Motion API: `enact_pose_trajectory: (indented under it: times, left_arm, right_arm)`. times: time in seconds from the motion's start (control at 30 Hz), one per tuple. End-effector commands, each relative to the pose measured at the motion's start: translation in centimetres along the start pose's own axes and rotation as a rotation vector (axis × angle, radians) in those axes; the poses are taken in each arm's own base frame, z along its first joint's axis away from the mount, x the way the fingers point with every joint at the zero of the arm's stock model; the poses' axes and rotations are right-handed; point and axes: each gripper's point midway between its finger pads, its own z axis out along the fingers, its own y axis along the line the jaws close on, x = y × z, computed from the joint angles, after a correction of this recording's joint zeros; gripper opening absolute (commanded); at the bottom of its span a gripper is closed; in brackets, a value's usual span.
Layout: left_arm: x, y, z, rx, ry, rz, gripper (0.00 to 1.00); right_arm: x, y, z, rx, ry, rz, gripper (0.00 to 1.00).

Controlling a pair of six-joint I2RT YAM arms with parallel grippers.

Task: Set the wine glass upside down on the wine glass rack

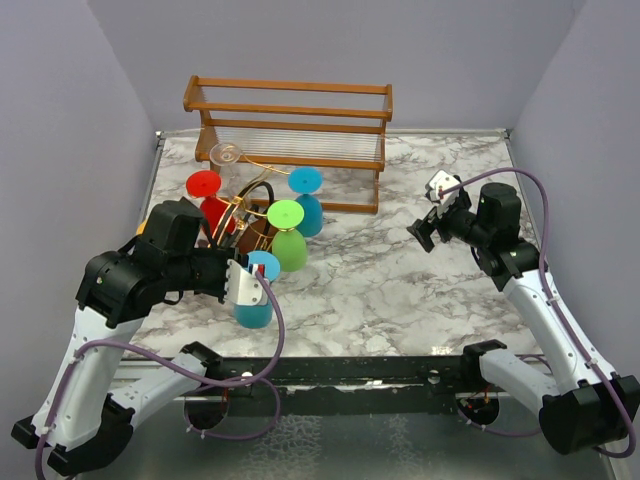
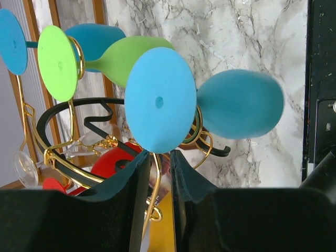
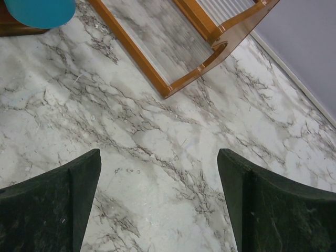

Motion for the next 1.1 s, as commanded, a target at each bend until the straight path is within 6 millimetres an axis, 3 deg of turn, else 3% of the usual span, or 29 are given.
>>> enact_pose_trajectory:
  times: [0.0,0.8,0.97,1.07]
  left_arm:
    - [0.2,-0.1,-0.1,-0.01,0.012,-0.011,0.26]
    - [1.2,0.7,-1.4,-0.081,0.085,-0.093,0.36]
    - [0.5,1.6,-2.4,-0.124,0.07,-0.097,0.39]
    - [-0.3,3.3,-3.7,-0.219,0.052,-0.147,0.39]
  right_arm:
    - [0.4,0.4,0.1,-0.023,-0.001,-0.002,0.92]
    - [0.5,0.4,0.3,-0.029,0.003,0.001,0.92]
    - [0.4,0.4,0.3,-0.026,0.005,0.007,0.92]
    - [0.1,-0.4,0.1,0.01,0.01,0.025,0.92]
